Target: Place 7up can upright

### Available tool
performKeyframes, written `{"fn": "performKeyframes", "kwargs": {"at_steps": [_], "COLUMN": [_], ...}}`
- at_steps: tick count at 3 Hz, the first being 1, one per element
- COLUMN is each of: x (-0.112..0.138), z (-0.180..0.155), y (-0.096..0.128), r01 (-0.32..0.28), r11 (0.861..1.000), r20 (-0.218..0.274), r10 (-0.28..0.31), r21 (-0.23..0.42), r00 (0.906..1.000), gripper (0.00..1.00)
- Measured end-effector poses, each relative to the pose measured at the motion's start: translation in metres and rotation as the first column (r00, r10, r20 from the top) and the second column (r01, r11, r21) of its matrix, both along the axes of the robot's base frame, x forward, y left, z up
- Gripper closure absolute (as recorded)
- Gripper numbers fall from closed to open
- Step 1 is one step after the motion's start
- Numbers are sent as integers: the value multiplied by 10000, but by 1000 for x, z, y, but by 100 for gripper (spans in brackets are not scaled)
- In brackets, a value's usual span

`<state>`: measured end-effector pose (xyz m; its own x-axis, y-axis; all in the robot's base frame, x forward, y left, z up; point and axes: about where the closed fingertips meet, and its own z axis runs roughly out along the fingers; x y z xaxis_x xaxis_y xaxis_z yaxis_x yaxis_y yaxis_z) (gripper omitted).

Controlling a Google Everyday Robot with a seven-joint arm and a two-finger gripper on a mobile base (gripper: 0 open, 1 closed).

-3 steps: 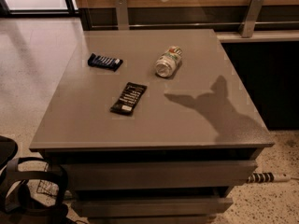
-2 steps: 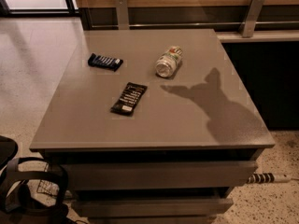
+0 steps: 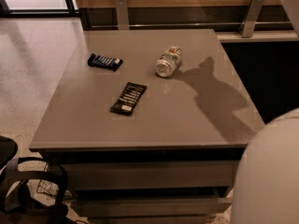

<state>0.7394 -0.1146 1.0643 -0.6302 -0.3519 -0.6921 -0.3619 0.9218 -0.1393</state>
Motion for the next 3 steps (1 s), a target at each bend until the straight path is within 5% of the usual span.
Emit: {"fn": "performKeyframes", "kwargs": {"at_steps": [1, 3], "x": [9, 14], "z": [-18, -53], "y": [-12, 0], "r01": [1569, 3911], "r11": [9866, 9182], "r20": [-783, -1756], "r10": [-1601, -3959], "r21": [-455, -626], "r00": [9840, 9013], "gripper": [0, 0]}}
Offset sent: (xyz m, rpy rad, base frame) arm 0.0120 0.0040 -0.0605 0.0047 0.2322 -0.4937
